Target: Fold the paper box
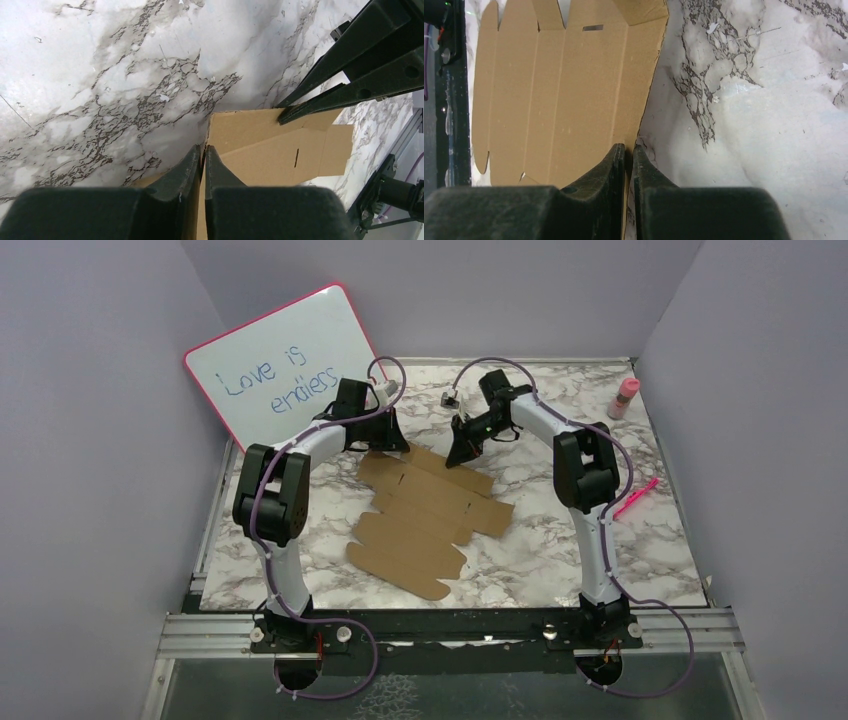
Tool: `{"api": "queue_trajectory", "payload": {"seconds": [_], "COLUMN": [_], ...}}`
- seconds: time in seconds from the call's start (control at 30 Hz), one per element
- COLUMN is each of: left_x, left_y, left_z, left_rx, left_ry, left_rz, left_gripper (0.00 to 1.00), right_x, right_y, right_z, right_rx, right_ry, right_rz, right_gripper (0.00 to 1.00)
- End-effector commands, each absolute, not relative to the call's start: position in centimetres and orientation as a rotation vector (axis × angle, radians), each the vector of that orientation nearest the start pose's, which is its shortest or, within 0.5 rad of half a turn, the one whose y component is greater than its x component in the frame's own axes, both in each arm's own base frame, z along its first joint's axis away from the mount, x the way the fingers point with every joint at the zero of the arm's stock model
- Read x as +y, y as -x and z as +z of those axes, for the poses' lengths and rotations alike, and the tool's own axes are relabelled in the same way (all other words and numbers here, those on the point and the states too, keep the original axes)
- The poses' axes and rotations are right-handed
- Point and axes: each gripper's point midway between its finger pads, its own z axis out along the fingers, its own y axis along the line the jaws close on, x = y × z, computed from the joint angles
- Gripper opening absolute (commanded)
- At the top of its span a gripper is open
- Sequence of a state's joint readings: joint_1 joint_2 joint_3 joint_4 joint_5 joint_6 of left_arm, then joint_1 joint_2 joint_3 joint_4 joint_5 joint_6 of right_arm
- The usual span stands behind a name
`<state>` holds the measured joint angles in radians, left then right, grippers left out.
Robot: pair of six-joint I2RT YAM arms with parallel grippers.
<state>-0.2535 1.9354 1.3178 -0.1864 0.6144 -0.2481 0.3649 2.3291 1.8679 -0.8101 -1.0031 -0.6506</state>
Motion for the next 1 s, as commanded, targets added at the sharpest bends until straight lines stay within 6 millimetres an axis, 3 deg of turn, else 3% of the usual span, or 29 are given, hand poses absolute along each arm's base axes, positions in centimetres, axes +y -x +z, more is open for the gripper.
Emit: {"api": "queue_trajectory", "payload": {"seconds": [0.0,0.33,0.6,0.8,0.97], "left_x": [-22.4,-20.9,-19.7,-22.0,-24.4], "left_y": [-42.8,-42.1,-38.4,-34.4,-32.6], "left_z": [10.9,13.1,14.6,13.1,11.2], "left_rx": [2.311,2.309,2.271,2.291,2.289], "left_ry": [-0.310,-0.171,-0.058,-0.094,-0.114], "left_rz": [-0.941,-0.856,-0.805,-0.819,-0.868], "left_gripper": [0.09,0.40,0.51,0.52,0.51], "right_x": [29.3,28.3,27.2,26.9,27.0], "right_y": [-39.2,-40.8,-41.7,-42.5,-42.8], "right_z": [6.7,9.0,9.7,9.7,9.2], "right_rx": [2.014,2.025,2.068,2.064,2.040], "right_ry": [1.374,1.401,1.441,1.458,1.481], "right_rz": [1.269,1.057,0.817,0.580,0.422], "right_gripper": [0.11,0.08,0.08,0.08,0.10]}}
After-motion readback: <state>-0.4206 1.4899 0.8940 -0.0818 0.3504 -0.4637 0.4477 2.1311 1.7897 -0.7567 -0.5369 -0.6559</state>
